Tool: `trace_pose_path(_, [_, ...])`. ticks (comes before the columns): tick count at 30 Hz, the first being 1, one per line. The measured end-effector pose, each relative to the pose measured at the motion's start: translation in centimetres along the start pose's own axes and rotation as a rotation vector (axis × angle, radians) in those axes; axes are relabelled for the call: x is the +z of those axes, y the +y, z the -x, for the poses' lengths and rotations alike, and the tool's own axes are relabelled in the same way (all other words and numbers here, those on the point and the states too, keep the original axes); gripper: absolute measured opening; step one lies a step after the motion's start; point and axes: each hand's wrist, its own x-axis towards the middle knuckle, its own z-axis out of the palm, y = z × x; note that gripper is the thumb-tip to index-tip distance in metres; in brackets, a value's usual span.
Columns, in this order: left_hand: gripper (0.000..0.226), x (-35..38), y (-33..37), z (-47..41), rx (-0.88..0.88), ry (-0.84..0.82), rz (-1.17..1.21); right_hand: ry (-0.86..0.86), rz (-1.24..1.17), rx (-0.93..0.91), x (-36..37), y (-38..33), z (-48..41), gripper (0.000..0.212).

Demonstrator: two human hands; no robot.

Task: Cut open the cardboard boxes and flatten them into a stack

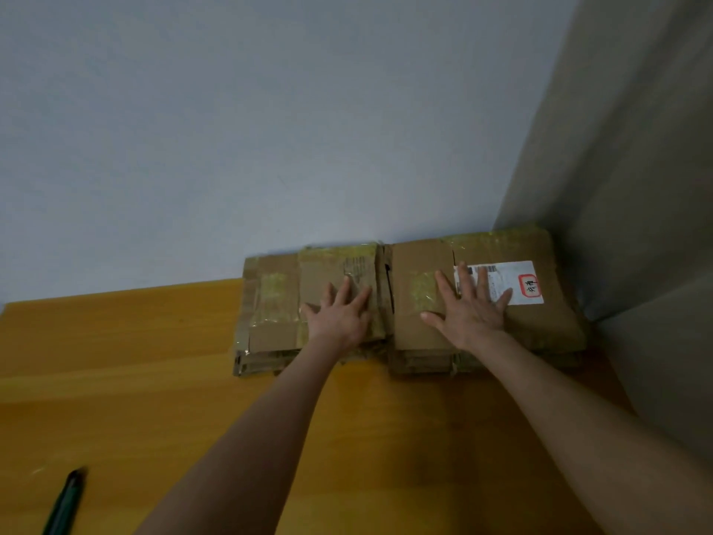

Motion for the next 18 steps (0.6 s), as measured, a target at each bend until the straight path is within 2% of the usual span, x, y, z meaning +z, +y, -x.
trace_pose_path(3, [0.056, 0.1, -0.6, 1.3, -0.03, 0.094, -0.03, 0.039, -0.006, 0.015, -0.8, -0.8, 0.9, 0.082])
trace_pose_path(7, [0.055, -0.7, -0.4, 3.1, -0.043, 0.14, -0.005, 0.085, -0.025, -0.012, -1.7, -1.2, 2.5, 0.08])
trace_pose_path(10, [0.056, -1.0, -0.5, 4.1, -0.056, 0.187, -0.022, 0.107, 0.037, -0.116, -1.5, -1.2, 3.9, 0.101])
trace_pose_path(13, [0.053, -0.5, 0.0, 5.3, -0.076, 0.202, -0.018, 0.041, 0.183, -0.163, 0.2, -0.4, 4.9, 0.126])
trace_pose_path(18, [0.058, 0.0, 0.6, 6.1, -0.074, 0.217, -0.027, -0.003, 0.171, -0.134, 0.2, 0.8, 4.3, 0.127])
